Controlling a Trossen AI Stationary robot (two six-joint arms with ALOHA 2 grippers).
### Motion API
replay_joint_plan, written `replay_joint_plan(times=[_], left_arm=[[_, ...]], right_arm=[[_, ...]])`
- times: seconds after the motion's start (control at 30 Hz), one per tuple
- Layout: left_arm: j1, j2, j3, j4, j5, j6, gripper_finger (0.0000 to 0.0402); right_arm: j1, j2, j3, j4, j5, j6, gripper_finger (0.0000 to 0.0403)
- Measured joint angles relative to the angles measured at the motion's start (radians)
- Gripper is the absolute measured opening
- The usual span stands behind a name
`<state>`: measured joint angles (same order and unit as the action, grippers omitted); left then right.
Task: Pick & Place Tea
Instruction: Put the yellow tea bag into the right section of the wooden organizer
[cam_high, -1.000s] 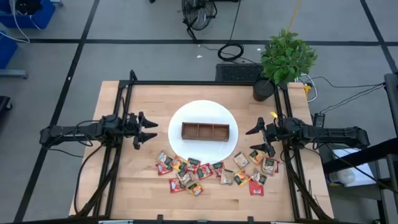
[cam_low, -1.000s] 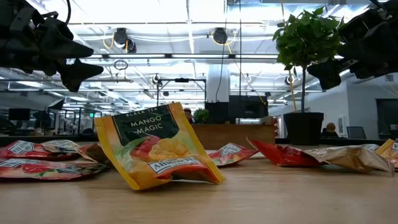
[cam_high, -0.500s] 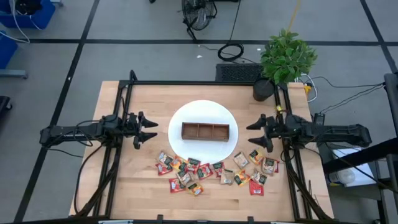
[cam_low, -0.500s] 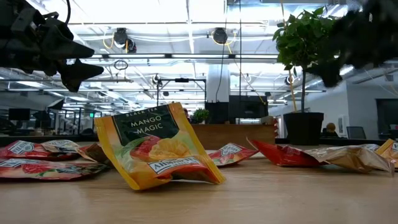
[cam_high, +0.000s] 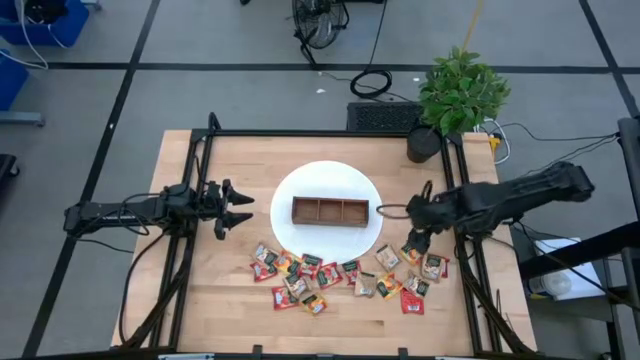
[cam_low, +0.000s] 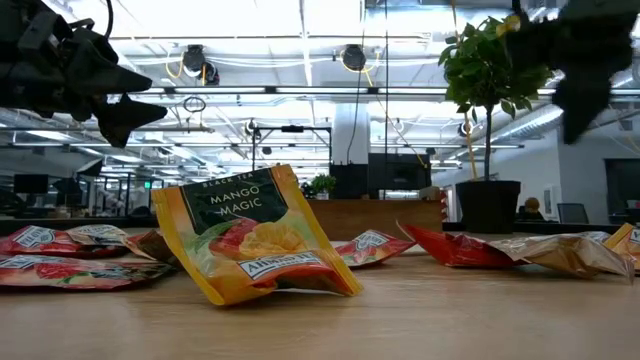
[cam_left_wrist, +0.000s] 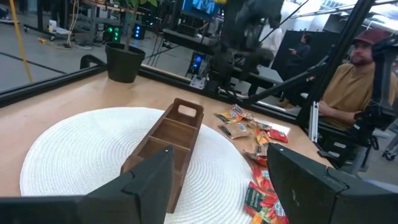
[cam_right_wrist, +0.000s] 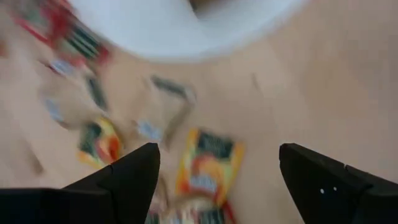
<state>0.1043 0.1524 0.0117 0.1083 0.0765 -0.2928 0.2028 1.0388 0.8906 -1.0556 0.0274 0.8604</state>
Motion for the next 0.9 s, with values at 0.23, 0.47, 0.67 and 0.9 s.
replay_joint_plan(times=[0.23, 0.47, 0.67, 0.9], left_arm=[[0.000, 0.000, 0.000, -0.001, 0.000, 0.000, 0.0253], [0.000, 0.000, 0.000, -0.001, 0.000, -0.003, 0.0253], [0.000, 0.000, 0.000, -0.001, 0.000, -0.004, 0.0253], [0.000, 0.000, 0.000, -0.001, 0.000, -0.003, 0.0253]], right_arm=[[0.032, 0.230, 0.001, 0.060, -0.131, 0.063, 0.0309], [0.073, 0.367, 0.001, 0.032, -0.132, 0.104, 0.0309], [0.107, 0.442, -0.013, 0.068, -0.080, 0.112, 0.0309], [0.108, 0.465, -0.076, 0.136, -0.110, 0.104, 0.0309]])
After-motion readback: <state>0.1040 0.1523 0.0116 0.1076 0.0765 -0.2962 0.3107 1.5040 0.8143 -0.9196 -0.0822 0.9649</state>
